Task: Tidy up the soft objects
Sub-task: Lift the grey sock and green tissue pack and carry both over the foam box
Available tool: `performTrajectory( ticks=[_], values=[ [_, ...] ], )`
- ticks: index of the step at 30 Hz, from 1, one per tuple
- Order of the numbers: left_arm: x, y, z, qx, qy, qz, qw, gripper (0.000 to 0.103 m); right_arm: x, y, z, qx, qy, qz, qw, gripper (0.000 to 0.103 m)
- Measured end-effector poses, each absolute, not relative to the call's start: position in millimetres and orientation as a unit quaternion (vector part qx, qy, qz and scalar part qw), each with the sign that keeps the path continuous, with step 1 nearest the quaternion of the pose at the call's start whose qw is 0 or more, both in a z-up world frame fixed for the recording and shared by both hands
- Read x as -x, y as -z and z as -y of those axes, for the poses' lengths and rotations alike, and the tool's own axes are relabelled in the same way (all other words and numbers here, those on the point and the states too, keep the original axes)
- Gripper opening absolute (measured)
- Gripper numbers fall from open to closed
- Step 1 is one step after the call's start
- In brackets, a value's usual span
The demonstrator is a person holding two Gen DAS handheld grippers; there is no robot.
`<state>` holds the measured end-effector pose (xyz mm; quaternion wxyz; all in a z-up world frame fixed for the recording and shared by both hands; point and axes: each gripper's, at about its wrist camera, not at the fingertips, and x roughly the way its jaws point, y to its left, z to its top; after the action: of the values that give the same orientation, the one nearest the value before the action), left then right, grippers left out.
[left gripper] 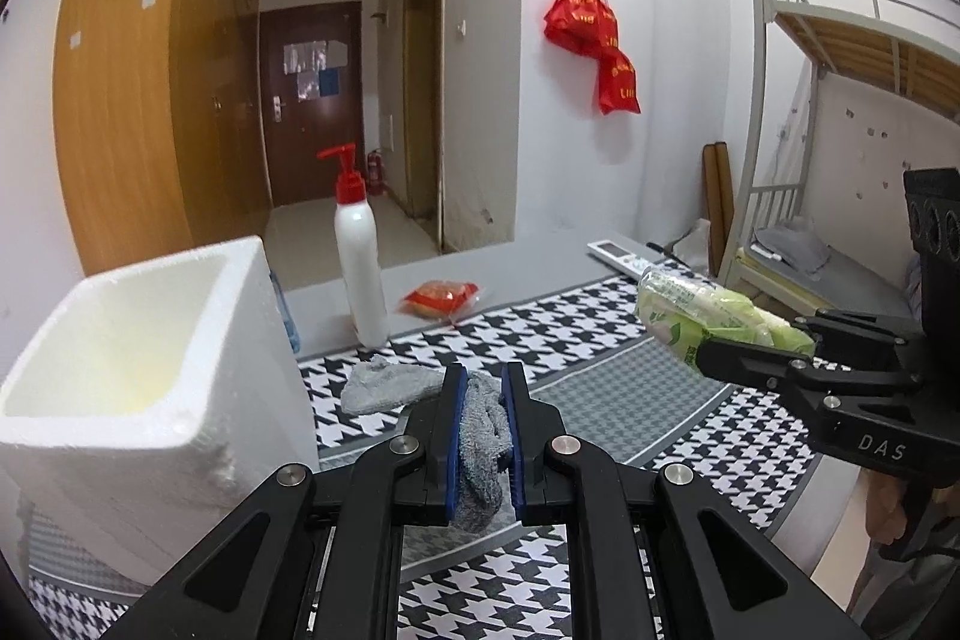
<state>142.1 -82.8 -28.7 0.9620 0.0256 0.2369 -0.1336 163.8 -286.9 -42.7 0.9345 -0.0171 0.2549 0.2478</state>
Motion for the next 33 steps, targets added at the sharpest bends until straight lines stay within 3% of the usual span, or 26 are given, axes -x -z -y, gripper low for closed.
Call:
performTrajectory(
  ticks=[33],
  values=[
    [-138.2,-33.7,63.5,-0.032,0.088,-0.167,0.981,0.013,-164.0,-6.1,266.5,0.031,-0.261,-0.192,0.945,0.032]
  ],
)
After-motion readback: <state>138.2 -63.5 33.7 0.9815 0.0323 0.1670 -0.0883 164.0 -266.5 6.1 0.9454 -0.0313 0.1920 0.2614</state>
